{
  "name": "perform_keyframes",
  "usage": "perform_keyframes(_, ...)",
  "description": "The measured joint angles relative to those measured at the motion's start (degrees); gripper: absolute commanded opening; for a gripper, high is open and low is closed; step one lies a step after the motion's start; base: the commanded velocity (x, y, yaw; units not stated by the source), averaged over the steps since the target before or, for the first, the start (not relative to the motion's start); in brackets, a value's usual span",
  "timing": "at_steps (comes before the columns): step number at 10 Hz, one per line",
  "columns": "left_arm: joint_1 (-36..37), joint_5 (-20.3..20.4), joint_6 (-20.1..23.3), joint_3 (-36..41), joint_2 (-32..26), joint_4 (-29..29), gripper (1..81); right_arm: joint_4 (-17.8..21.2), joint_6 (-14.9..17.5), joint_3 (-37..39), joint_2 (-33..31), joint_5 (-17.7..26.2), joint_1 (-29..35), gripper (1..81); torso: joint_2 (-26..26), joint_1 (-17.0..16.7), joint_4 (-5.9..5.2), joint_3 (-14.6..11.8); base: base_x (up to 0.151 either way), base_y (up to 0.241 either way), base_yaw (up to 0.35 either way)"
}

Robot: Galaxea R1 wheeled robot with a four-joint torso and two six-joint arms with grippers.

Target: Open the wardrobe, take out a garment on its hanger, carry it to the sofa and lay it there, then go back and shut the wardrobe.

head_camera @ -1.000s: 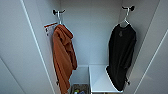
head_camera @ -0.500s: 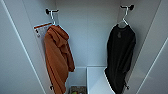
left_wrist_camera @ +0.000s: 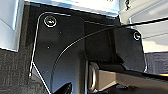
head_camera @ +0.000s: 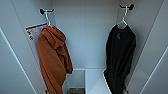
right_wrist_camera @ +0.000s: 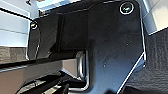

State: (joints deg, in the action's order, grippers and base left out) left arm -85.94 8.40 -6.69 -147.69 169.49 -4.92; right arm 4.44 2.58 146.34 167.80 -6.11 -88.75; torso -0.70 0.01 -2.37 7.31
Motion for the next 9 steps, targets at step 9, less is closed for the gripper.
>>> perform_keyframes(9, 0.1, 0.0, 0.0, 0.0, -0.1, 0.0, 81.1, -0.2, 0.0, 0.1, 0.0, 0.1, 0.2, 81.1, 0.0, 0.0, 0.0, 0.0, 0.09, 0.0, 0.0)
